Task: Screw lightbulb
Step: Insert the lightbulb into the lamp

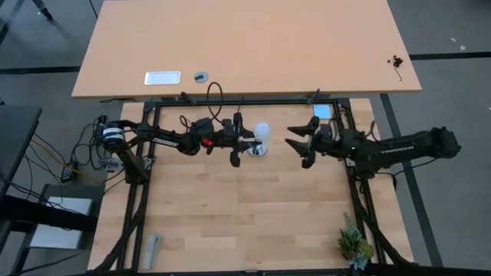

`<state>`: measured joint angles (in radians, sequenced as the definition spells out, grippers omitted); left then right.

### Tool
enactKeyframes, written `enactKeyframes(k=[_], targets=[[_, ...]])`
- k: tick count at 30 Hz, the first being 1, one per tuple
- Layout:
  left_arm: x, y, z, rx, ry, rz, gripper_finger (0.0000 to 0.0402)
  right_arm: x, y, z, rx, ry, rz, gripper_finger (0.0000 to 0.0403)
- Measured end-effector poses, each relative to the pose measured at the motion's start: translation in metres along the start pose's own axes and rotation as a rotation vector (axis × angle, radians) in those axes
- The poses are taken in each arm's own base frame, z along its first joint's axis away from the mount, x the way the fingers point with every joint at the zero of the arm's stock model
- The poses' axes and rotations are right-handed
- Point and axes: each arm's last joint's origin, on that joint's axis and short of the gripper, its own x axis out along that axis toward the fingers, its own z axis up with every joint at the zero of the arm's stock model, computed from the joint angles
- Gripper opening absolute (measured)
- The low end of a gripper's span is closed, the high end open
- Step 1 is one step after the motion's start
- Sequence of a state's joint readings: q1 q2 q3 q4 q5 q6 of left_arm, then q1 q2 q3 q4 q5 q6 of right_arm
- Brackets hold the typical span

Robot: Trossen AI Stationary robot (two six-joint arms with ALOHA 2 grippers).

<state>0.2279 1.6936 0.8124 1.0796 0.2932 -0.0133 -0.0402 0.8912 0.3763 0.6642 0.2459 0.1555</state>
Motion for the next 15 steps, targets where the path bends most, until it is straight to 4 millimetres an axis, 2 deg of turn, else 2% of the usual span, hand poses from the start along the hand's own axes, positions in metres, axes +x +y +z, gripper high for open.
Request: enactKeyframes(k=[7, 15], targets=[[0.0, -0.001, 0.002, -0.016, -0.019, -0.018, 0.0097, 0.036, 0.009, -0.002, -0.043, 0.064, 0.003, 0.0285], [0.0, 0.0, 0.003, -0.016, -0.027, -0.019, 0.0097, 0.066, 0.016, 0.005, -0.072, 0.069, 0.007, 0.0285]])
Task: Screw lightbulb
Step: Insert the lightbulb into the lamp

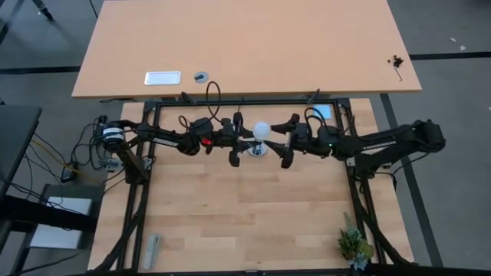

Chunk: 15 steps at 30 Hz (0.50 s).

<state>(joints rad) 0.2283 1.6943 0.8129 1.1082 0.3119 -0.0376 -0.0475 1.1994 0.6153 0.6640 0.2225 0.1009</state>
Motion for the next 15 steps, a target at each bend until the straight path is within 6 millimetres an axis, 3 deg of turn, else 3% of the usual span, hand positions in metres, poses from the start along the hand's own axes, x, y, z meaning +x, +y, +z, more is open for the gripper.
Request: enactKeyframes(k=[7, 15], targets=[[0.0, 0.0, -0.001, -0.022, 0.007, -0.017, 0.0098, 0.02, -0.001, -0.012, -0.011, 0.053, 0.013, 0.0264], [0.0, 0.0, -0.005, -0.037, 0.054, -0.017, 0.0099, 0.02, 0.0, -0.006, -0.007, 0.028, 0.016, 0.0255]])
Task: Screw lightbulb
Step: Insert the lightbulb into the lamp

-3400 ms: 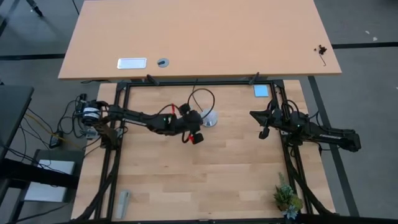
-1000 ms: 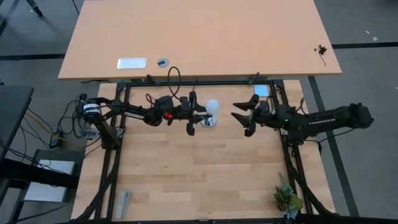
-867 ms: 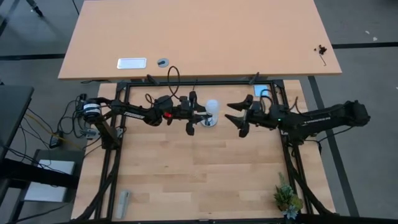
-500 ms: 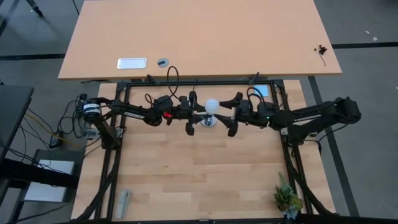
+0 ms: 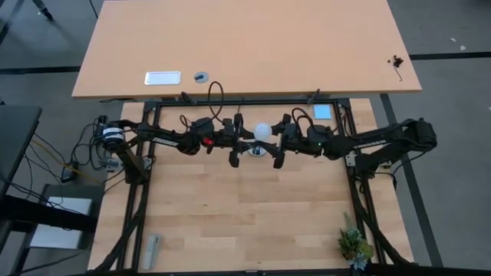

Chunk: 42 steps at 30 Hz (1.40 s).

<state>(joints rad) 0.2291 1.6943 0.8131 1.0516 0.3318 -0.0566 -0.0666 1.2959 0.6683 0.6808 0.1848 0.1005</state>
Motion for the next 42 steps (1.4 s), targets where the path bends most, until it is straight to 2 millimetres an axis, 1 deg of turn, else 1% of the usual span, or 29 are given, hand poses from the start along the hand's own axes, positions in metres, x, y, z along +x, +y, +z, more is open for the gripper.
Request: enactKeyframes(k=[4, 8, 16, 20, 25, 28, 31, 34, 37, 42], targets=[[0.0, 0.0, -0.001, -0.006, 0.018, 0.001, 0.01, -0.001, 0.0, 0.002, 0.0, -0.006, 0.005, 0.0258], [0.0, 0.0, -0.002, -0.007, 0.029, -0.002, 0.01, 0.001, 0.001, -0.002, 0.0, 0.002, 0.019, 0.0257], [0.0, -0.001, -0.008, -0.025, 0.079, -0.005, 0.0101, 0.004, 0.002, -0.009, -0.013, 0.032, 0.036, 0.0239], [0.0, -0.002, -0.008, -0.025, 0.079, -0.006, 0.0105, 0.004, 0.003, -0.009, -0.027, 0.036, 0.042, 0.0231], [0.0, -0.001, -0.009, -0.04, 0.104, -0.004, 0.0129, 0.004, 0.003, -0.009, -0.041, 0.041, 0.047, 0.0229], [0.0, -0.001, -0.013, -0.06, 0.148, 0.0, 0.0141, 0.003, 0.003, -0.009, -0.06, 0.041, 0.047, 0.0229], [-0.002, -0.001, -0.026, -0.089, 0.237, 0.007, 0.0145, 0.0, 0.003, 0.002, -0.072, -0.008, 0.051, 0.0228], [-0.002, -0.002, -0.024, -0.086, 0.238, 0.011, 0.0146, -0.003, 0.002, 0.002, -0.09, 0.013, 0.05, 0.0228], [-0.003, -0.001, -0.027, -0.094, 0.267, 0.015, 0.0146, -0.007, 0.002, 0.01, -0.101, -0.022, 0.05, 0.0228], [-0.004, 0.0, -0.027, -0.068, 0.268, 0.018, 0.0147, -0.006, -0.006, 0.001, -0.133, 0.073, 0.042, 0.0227]])
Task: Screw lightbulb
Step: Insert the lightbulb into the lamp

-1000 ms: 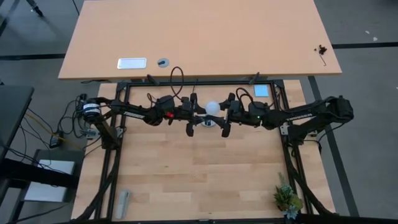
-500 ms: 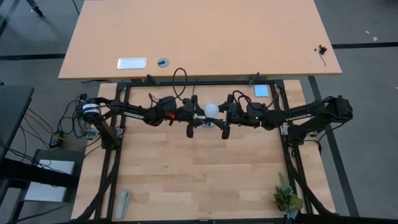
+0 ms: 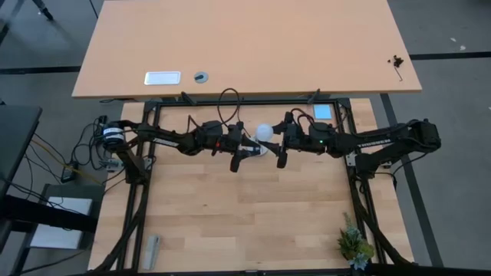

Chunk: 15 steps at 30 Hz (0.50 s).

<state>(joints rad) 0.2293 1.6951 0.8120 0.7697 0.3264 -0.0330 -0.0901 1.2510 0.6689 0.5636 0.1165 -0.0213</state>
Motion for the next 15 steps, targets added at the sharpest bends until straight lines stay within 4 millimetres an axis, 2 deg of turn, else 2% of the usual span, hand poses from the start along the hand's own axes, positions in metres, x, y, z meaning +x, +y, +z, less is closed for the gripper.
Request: enactKeyframes(k=[3, 8, 15], targets=[[-0.002, 0.005, -0.004, -0.012, 0.038, 0.02, 0.0147, 0.002, -0.003, -0.005, -0.011, 0.031, 0.032, 0.0227], [-0.006, 0.016, -0.008, -0.022, 0.082, 0.052, 0.0141, 0.003, -0.016, -0.027, -0.013, 0.042, -0.001, 0.0227], [-0.011, 0.021, -0.004, 0.049, 0.095, 0.085, 0.0086, 0.003, -0.038, -0.063, 0.036, -0.024, -0.087, 0.0227]])
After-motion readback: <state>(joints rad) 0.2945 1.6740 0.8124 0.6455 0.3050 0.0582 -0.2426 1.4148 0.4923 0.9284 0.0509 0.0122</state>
